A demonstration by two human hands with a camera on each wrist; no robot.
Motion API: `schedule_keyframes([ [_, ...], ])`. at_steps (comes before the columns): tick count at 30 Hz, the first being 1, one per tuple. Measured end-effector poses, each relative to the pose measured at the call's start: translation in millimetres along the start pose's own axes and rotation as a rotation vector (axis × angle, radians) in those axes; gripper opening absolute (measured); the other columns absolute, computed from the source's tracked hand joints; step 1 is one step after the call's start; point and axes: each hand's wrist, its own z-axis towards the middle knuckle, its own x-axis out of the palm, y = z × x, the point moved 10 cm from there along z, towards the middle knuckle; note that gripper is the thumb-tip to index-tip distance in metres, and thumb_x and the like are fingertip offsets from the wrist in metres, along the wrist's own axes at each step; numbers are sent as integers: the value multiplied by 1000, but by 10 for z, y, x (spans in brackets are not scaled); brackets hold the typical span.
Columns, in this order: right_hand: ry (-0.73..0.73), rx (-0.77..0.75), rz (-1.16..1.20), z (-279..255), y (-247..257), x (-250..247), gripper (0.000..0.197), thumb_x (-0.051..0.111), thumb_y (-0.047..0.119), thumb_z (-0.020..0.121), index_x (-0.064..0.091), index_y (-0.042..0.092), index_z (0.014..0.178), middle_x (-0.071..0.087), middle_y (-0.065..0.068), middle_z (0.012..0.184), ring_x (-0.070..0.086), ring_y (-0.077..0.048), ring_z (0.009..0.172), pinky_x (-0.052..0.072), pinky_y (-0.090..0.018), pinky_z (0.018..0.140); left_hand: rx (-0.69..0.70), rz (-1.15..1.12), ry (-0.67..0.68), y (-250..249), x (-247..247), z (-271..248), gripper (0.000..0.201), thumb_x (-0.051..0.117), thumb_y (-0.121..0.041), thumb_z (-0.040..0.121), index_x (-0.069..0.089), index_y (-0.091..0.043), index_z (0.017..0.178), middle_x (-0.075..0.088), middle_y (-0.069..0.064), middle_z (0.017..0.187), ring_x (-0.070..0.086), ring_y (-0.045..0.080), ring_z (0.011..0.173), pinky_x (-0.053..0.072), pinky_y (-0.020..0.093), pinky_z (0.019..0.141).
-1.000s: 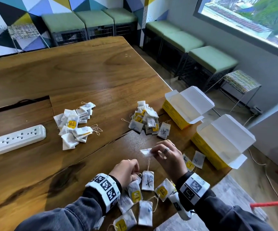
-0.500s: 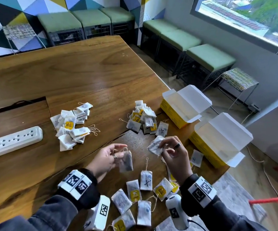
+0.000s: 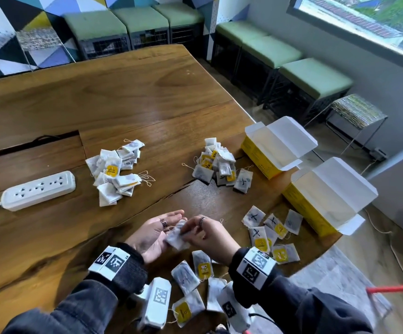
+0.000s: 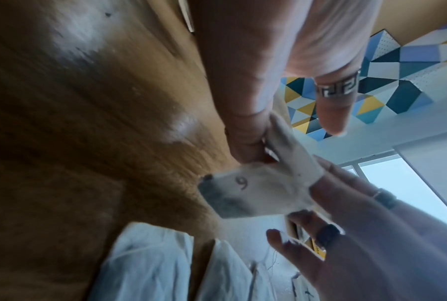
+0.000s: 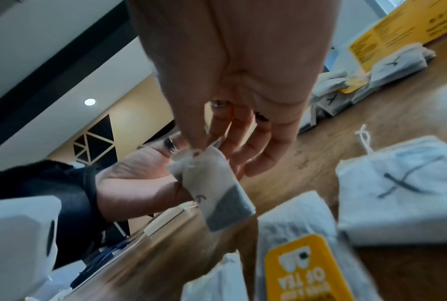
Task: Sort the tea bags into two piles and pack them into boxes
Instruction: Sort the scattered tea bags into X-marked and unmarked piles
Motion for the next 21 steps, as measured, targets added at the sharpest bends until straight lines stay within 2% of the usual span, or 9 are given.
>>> schedule_keyframes([
  [2, -17, 21, 64, 30, -41, 7, 11, 70, 13, 77, 68, 22, 83, 63, 6, 85, 56, -3, 78, 43, -12, 74, 23, -3, 20, -21, -9, -20, 40, 60, -4, 68, 56, -5, 108, 69, 12, 83, 69, 19, 65, 57, 32, 59],
  [5, 38, -26, 115, 57, 28, 78, 29, 73, 10, 74, 57, 33, 69, 58, 7, 83, 56, 3, 75, 45, -12, 73, 33, -2, 44, -55, -10, -70, 42, 59, -5, 69, 54, -9, 111, 65, 10, 94, 68, 18, 70, 57, 28, 59],
  [10, 67, 22, 201, 93, 50, 137, 30, 71, 3, 75, 53, 25, 66, 58, -2, 79, 60, -7, 61, 54, -30, 56, 100, -54, 54, -131, -58, -145, 42, 58, -7, 72, 55, -12, 113, 64, 9, 100, 66, 19, 82, 58, 26, 62],
  [12, 50, 27, 197, 104, 86, 141, 29, 69, 2, 75, 53, 24, 67, 59, 2, 70, 60, -9, 59, 56, -35, 60, 145, -81, -17, -181, -156, -152, 30, 55, -4, 79, 56, -13, 108, 63, 9, 99, 64, 18, 81, 57, 24, 60],
  [13, 35, 22, 204, 107, 121, 132, 29, 69, 2, 75, 53, 24, 67, 61, 3, 68, 61, -10, 60, 56, -35, 63, 166, -87, -70, -199, -227, -153, 21, 51, -3, 85, 56, -12, 104, 62, 11, 99, 63, 18, 81, 57, 24, 58],
  [15, -14, -21, 239, 110, 233, 77, 27, 69, 1, 75, 55, 23, 68, 62, 6, 67, 62, -7, 62, 55, -23, 62, 183, -48, -227, -198, -433, -162, 16, 44, -3, 93, 57, -11, 98, 60, 16, 105, 62, 22, 84, 56, 31, 62],
  [17, -59, -81, 284, 110, 372, 32, 28, 71, 1, 74, 56, 24, 70, 62, 7, 69, 61, -3, 64, 51, -17, 63, 122, -6, -303, -124, -536, -204, 18, 39, -12, 98, 54, -10, 107, 56, 22, 116, 59, 30, 92, 52, 42, 74],
  [19, -107, -130, 327, 102, 476, 4, 28, 72, 7, 72, 56, 29, 70, 64, 5, 74, 63, -9, 71, 54, -29, 71, -32, 6, -205, 53, -460, -235, 33, 27, -25, 101, 43, -12, 126, 56, 25, 116, 59, 39, 97, 50, 52, 79],
  [21, -104, -151, 352, 80, 545, 37, 25, 69, 8, 71, 57, 29, 70, 67, -2, 79, 65, -18, 77, 54, -39, 78, -167, -22, -5, 194, -273, -299, 48, 21, -42, 100, 47, -12, 127, 60, 26, 112, 64, 41, 95, 54, 52, 77],
])
